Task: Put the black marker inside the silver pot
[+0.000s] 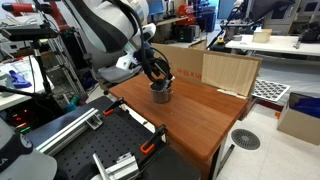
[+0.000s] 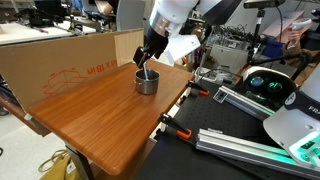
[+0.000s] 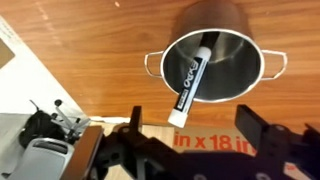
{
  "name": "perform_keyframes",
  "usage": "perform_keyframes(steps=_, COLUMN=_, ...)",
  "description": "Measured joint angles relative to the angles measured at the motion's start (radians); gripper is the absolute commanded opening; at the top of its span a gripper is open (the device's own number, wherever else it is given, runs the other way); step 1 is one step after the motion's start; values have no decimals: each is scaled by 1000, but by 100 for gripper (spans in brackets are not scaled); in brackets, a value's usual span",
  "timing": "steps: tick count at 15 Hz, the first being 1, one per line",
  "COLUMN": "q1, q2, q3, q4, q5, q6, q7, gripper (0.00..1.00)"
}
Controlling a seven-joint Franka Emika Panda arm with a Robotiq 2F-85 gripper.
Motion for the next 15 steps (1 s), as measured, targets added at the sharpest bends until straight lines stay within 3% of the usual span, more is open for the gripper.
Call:
perform_keyframes(steps=5, q1=5, q2=-118, q3=15, q4=-110, q5=277, q6=0, q7=-260, gripper=100)
perform_keyframes(steps=8, q1=22, q2=-207, q3=45, q4=-174, q5=543, q6=-9, q7=-464, gripper=100)
perform_keyframes(steps=10, q1=-22, q2=-260, q3=150, q4=-197, q5=753, q6=-41, q7=-602, gripper=100)
perform_keyframes(steps=12, q1=16, q2=-316, q3=180, q4=-201, q5=956, q6=-103, q7=-737, gripper=100)
perform_keyframes(steps=15, q1=-20, q2=-419, q3=313, q4=-188, q5=1256, q6=-214, q7=-953, gripper=100)
